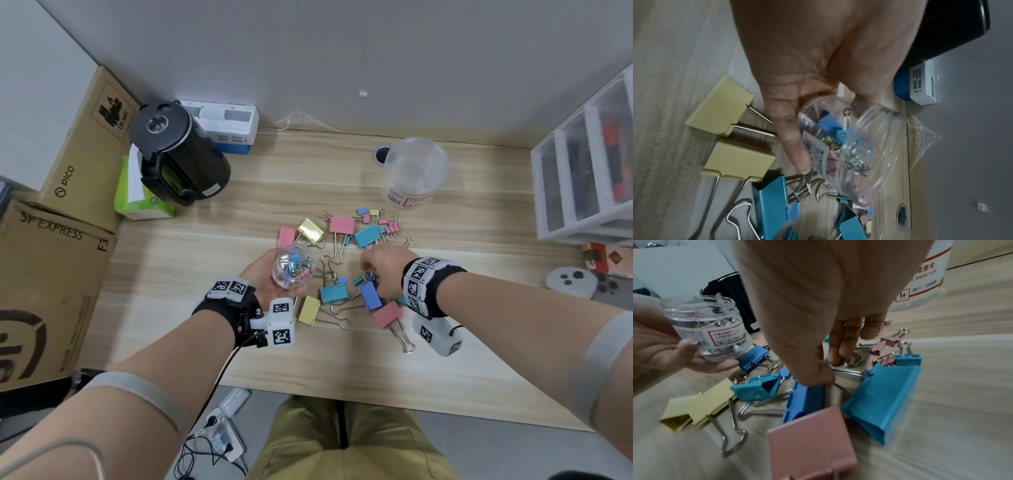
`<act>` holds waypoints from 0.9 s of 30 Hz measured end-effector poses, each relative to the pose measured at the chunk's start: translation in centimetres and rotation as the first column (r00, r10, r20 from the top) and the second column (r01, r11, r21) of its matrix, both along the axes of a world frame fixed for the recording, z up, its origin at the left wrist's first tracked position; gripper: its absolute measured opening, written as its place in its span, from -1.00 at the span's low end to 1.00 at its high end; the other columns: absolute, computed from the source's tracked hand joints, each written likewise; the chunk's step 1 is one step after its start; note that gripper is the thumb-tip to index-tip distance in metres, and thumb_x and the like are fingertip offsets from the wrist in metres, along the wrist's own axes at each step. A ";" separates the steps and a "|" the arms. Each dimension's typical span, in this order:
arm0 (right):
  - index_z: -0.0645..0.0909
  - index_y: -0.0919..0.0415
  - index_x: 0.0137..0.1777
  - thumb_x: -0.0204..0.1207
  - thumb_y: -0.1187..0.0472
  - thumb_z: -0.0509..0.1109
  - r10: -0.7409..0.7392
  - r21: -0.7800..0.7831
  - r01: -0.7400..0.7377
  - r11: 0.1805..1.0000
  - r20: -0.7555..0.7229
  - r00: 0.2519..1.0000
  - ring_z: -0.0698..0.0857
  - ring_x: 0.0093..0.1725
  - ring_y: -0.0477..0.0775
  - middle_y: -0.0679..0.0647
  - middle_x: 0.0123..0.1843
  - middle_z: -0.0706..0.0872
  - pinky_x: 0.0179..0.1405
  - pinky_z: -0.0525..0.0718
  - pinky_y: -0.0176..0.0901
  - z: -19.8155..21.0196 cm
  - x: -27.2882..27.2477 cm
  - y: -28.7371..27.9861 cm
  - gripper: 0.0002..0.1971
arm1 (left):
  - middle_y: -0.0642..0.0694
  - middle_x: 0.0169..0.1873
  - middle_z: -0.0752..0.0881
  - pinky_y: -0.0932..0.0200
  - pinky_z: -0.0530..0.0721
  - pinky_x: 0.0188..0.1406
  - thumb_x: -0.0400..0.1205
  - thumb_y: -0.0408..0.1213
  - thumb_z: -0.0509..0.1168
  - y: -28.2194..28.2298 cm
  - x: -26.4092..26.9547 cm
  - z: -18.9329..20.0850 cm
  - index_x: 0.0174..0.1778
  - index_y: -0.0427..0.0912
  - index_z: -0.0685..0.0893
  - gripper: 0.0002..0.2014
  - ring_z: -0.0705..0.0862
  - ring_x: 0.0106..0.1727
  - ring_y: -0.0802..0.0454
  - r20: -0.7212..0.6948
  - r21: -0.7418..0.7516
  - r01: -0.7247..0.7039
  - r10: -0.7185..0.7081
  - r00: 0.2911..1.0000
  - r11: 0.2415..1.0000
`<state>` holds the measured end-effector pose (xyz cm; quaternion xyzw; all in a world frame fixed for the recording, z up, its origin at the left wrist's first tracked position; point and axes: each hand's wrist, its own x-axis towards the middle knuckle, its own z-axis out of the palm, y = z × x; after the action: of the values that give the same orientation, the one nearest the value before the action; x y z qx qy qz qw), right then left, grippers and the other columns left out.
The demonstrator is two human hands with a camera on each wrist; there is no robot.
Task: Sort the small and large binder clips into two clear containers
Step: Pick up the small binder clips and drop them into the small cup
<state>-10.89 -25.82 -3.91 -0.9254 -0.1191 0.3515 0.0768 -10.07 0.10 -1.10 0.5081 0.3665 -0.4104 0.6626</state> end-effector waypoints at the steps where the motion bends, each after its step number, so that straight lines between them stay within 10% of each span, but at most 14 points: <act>1: 0.53 0.01 0.26 0.29 0.24 0.57 0.013 -0.024 -0.013 1.000 -0.004 1.000 0.62 0.08 0.08 0.00 0.11 0.65 0.08 0.70 -0.03 0.0 -0.1 -0.2 -0.48 | -0.31 0.00 0.81 0.00 0.87 -0.29 0.74 -0.09 0.28 0.0 0.0 -0.1 0.31 -0.24 0.68 -0.66 0.83 -0.10 -0.20 -0.005 0.009 -0.006 0.006 1.000 1.000; 23: 0.42 0.09 0.07 0.44 -0.11 0.31 -0.033 -0.091 0.044 0.995 0.119 0.992 0.64 -0.16 0.12 0.03 -0.14 0.65 -0.30 0.57 -0.10 0.1 -1.6 -1.9 -0.66 | -0.28 -0.16 0.87 0.04 0.82 -0.42 0.73 -0.07 0.32 -1.4 0.5 0.1 0.37 -0.29 0.67 -0.59 0.87 -0.26 -0.14 0.041 0.032 0.032 -0.034 0.999 0.999; 27: 0.43 0.08 0.04 0.49 0.16 0.37 -0.039 -0.014 0.043 0.999 0.206 0.978 0.57 -0.13 0.09 0.03 -0.03 0.67 -0.19 0.55 -0.08 -0.3 -1.4 -0.9 -0.80 | -0.29 0.02 0.82 0.07 0.81 -0.43 0.73 -0.04 0.31 -1.1 0.4 -0.1 0.41 -0.26 0.65 -0.57 0.87 -0.27 -0.10 0.052 0.038 0.041 -0.043 0.998 0.998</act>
<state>-12.28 -26.75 -4.22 -0.9597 -0.1039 0.2535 0.0628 -9.63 -1.01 -1.16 0.5386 0.3455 -0.4040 0.6537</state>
